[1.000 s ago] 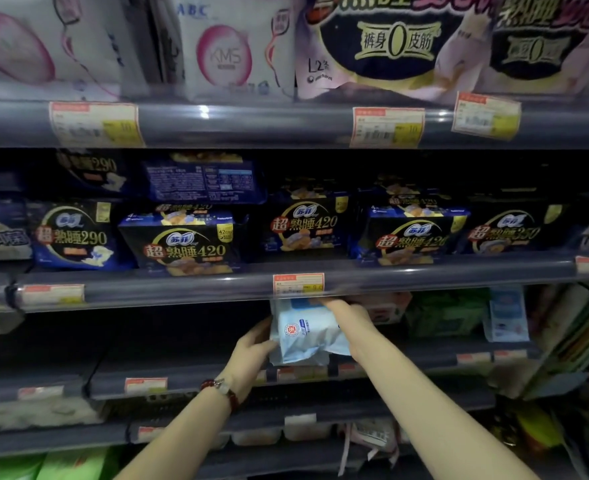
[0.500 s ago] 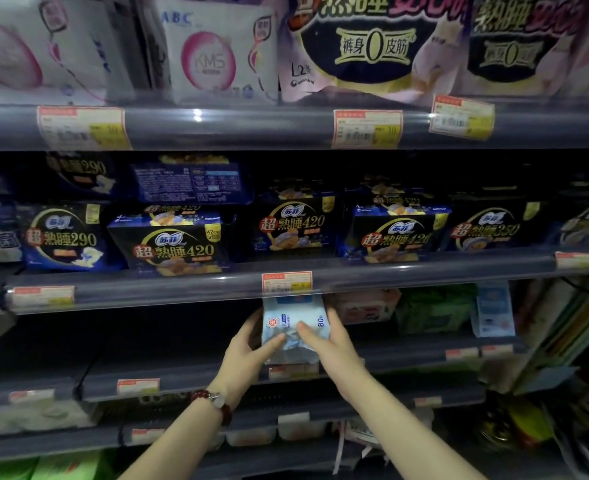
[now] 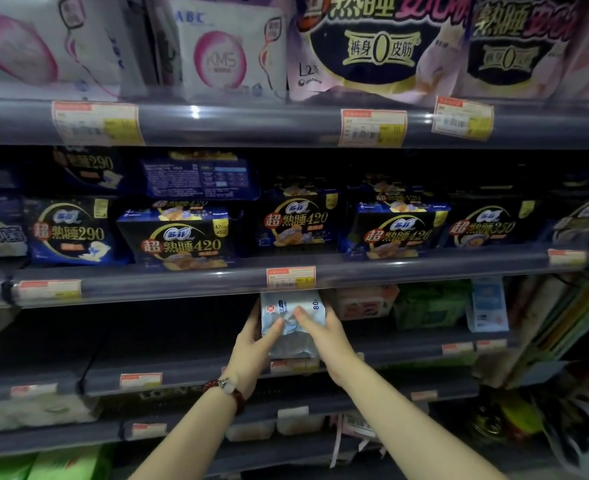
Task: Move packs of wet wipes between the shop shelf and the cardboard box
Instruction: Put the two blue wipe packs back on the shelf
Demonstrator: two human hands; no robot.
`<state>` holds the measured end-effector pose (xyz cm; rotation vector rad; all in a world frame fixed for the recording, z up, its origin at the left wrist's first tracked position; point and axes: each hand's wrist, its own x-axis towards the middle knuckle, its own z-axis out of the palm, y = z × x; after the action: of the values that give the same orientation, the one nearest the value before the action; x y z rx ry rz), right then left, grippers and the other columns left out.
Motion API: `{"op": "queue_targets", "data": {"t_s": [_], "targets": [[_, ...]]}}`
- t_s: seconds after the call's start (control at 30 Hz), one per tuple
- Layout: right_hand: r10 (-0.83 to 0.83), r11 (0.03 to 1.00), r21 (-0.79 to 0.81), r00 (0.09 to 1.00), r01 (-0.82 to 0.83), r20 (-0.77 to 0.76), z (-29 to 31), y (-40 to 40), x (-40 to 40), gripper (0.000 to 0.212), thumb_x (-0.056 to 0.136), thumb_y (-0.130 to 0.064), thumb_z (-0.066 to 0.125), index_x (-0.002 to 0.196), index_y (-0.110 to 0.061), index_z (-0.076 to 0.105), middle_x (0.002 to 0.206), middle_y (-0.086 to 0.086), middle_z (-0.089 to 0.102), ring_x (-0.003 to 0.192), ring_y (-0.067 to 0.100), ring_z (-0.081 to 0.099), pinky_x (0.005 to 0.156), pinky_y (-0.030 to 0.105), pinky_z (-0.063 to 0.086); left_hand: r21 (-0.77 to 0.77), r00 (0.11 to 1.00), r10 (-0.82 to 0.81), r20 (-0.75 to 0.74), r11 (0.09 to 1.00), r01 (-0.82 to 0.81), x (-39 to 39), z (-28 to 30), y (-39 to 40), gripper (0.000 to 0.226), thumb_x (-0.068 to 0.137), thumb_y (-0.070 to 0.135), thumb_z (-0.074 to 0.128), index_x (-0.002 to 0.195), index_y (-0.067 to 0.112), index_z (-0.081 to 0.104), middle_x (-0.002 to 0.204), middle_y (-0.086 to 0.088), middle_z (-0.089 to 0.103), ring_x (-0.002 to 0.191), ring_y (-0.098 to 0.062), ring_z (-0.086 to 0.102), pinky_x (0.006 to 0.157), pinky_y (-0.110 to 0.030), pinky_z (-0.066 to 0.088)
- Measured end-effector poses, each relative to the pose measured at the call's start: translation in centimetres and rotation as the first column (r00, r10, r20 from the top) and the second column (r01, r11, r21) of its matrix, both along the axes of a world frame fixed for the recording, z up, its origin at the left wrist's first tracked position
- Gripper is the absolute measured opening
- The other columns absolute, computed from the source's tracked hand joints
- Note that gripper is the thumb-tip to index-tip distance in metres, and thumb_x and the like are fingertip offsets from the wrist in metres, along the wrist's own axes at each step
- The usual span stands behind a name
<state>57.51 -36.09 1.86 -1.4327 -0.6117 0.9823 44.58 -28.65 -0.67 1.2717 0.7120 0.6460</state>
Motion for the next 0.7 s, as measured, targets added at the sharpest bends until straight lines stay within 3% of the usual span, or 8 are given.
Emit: {"op": "queue_targets", "data": {"t_s": [0.17,0.23,0.37,0.5,0.6,0.7], "targets": [[-0.04,0.999,-0.033,0.998,0.041,0.048,0.0,1.2,1.0,0.065,0.064,-0.06,0.075,0.116,-0.022,0.065,0.113,0.001,0.071,0.107,0.02,0.065,0.099,0.041,0.05,-0.009,0.999,0.031,0.029,0.999,-0.031,1.1,0.2,0.6,0.062,0.074,0.042,0.073,0.13,0.031,0.051,0.121,0.0,0.067,0.11,-0.017,0.065,0.099,-0.046,0.049],[-0.031,0.998,-0.054,0.998,0.033,0.048,-0.3,1.8,1.5,0.06,0.068,-0.057,0.075,0.117,-0.024,0.065,0.115,0.0,0.07,0.111,0.02,0.063,0.103,0.043,0.046,-0.004,0.999,0.034,0.023,0.999,-0.034,1.6,0.2,1.1,0.06,0.072,0.043,0.077,0.126,0.037,0.052,0.121,0.001,0.067,0.11,-0.017,0.065,0.099,-0.046,0.049],[-0.022,0.999,-0.036,0.999,0.023,0.037,-0.9,2.0,1.9,0.051,0.077,-0.049,0.073,0.123,-0.029,0.06,0.12,-0.003,0.067,0.114,0.019,0.06,0.103,0.039,0.046,0.017,0.999,0.041,0.013,0.999,-0.041,1.8,0.0,1.5,0.052,0.072,0.043,0.076,0.119,0.046,0.052,0.122,0.0,0.066,0.11,-0.015,0.065,0.099,-0.043,0.05],[0.024,1.0,-0.014,0.997,-0.024,0.067,-1.9,0.9,1.7,0.049,0.085,-0.043,0.068,0.129,-0.027,0.055,0.124,-0.006,0.064,0.116,0.013,0.056,0.093,0.029,0.042,0.062,0.999,0.044,-0.016,0.997,-0.043,1.2,-0.7,0.6,0.071,0.071,0.05,0.075,0.134,0.033,0.046,0.122,0.003,0.066,0.113,-0.013,0.063,0.102,-0.043,0.047],[0.037,0.999,0.011,0.997,-0.037,0.07,-2.7,0.3,1.6,0.052,0.085,-0.042,0.068,0.131,-0.027,0.052,0.121,-0.008,0.065,0.116,0.012,0.058,0.1,0.032,0.045,0.056,0.999,0.043,-0.016,0.998,-0.042,0.8,-1.0,-0.2,0.079,0.064,0.054,0.074,0.135,0.033,0.047,0.121,0.002,0.067,0.113,-0.016,0.063,0.101,-0.047,0.047],[0.041,0.999,0.028,0.993,-0.045,0.107,-2.9,0.0,1.5,0.042,0.087,-0.038,0.066,0.126,-0.03,0.051,0.118,-0.011,0.064,0.112,0.006,0.058,0.088,0.021,0.045,0.058,0.998,0.048,-0.04,0.997,-0.046,0.8,-1.0,-0.3,0.085,0.063,0.055,0.074,0.138,0.03,0.044,0.121,0.002,0.067,0.113,-0.016,0.063,0.102,-0.047,0.047]]}}
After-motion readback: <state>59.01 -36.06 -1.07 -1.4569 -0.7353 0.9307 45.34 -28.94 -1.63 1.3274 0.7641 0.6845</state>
